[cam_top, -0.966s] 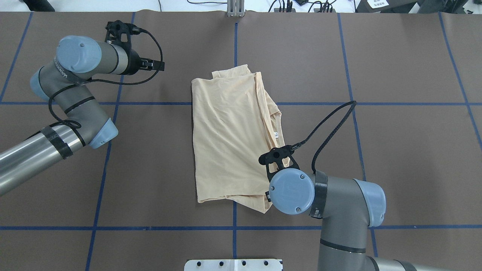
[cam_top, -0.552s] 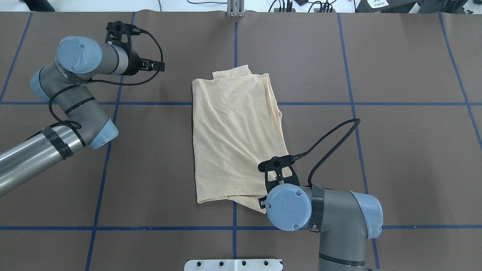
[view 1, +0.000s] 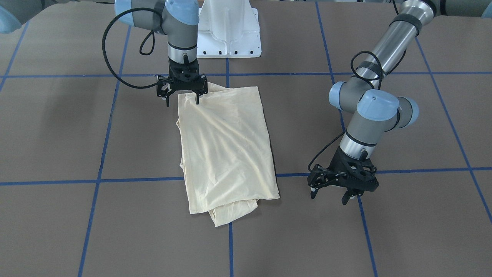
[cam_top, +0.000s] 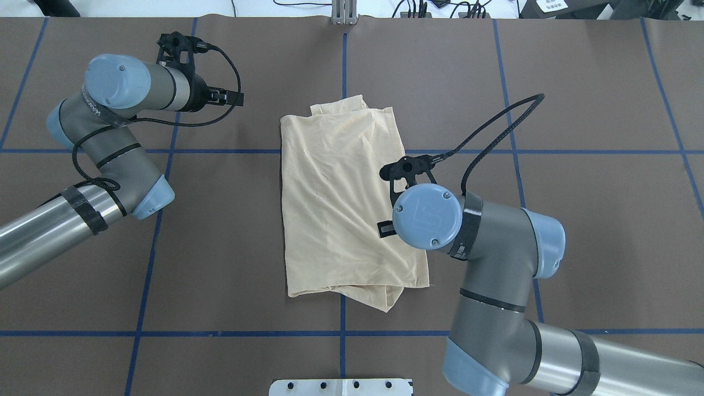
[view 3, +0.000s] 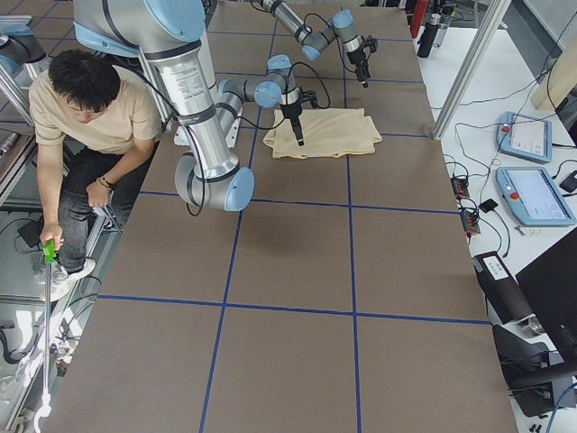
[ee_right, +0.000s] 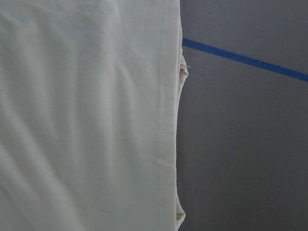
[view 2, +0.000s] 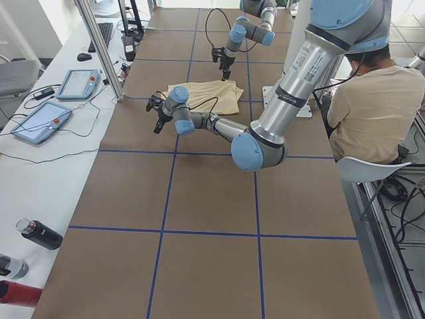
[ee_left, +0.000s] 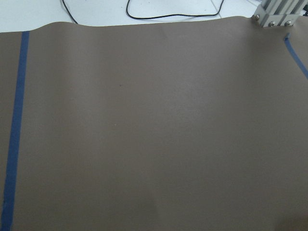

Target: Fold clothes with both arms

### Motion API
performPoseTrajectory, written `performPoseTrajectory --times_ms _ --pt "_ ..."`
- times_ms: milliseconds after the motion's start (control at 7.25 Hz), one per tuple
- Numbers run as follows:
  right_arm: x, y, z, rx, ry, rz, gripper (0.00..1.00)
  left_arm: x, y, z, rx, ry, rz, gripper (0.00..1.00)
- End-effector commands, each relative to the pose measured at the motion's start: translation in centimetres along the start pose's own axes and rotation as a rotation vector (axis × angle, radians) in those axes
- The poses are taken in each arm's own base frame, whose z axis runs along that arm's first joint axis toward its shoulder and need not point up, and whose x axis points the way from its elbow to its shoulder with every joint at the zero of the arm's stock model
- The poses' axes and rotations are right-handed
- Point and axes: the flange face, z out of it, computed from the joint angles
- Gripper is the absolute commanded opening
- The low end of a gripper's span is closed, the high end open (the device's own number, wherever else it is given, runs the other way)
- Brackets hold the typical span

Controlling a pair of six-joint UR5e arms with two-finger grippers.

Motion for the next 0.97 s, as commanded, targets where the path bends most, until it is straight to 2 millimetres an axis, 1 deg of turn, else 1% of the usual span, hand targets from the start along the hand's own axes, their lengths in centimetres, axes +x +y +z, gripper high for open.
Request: performPoseTrajectory --times_ms 0,138,276,414,552,690,828 --pt "2.8 -2.7 -0.5 0.016 -0.114 0.032 1.00 2.6 -0.2 -2.4 -0.059 0.069 -0.069 1.00" --pt "3.8 -2.5 -0.2 0.035 -0.138 0.044 1.00 4.0 0.1 -5.5 -0.067 0.081 -0.137 1.00" --pt "5.1 -2.0 -0.3 0.058 -0.171 0.045 1.00 6.7 4.0 -9.1 -0.127 0.084 -0.144 1.00" --pt "6.5 -1.0 -0.1 0.074 -0.196 0.043 1.00 9.5 6.9 -13.0 -0.171 0.103 -0.164 1.00" --pt "7.2 -0.7 -0.5 0.078 -0.201 0.048 1.00 11.7 11.5 -15.1 -0.231 0.140 -0.198 1.00" --pt "7.2 -0.6 -0.7 0.080 -0.205 0.051 1.00 14.3 16.1 -14.7 -0.275 0.135 -0.283 1.00" --pt "7.2 -0.6 -0.9 0.082 -0.209 0.052 1.00 17.8 21.2 -14.1 -0.280 0.122 -0.339 1.00"
